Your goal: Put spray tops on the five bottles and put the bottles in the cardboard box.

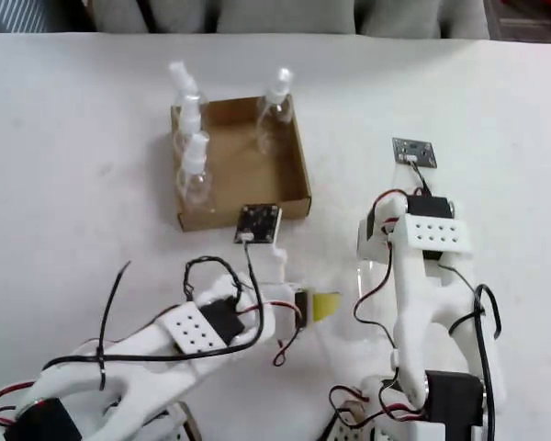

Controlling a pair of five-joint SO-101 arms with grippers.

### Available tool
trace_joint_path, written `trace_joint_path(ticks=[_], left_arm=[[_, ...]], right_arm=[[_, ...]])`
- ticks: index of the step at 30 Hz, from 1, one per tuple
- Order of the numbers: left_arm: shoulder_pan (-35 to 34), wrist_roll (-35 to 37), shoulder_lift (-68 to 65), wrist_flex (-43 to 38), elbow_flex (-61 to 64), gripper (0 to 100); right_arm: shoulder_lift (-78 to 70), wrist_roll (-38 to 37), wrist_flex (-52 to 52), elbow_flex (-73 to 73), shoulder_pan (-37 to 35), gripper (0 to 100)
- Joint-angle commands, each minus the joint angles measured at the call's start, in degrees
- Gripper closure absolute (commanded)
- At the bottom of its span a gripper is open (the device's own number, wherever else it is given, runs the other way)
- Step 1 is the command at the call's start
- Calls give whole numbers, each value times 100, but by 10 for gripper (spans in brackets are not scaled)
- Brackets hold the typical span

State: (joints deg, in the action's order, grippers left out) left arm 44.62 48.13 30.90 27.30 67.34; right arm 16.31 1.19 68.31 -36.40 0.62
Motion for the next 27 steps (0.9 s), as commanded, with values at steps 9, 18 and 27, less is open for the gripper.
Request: trace_joint_path(ticks=[9, 18, 27], left_arm=[[22, 88, -620, 35, -571, 728], [-110, 237, -1710, 26, -1081, 728], [-136, 211, -2158, 26, -1345, 867]], right_arm=[[215, -53, -48, 26, -75, 974], [215, -70, -48, 26, -75, 974], [207, -70, -163, 18, -75, 974]])
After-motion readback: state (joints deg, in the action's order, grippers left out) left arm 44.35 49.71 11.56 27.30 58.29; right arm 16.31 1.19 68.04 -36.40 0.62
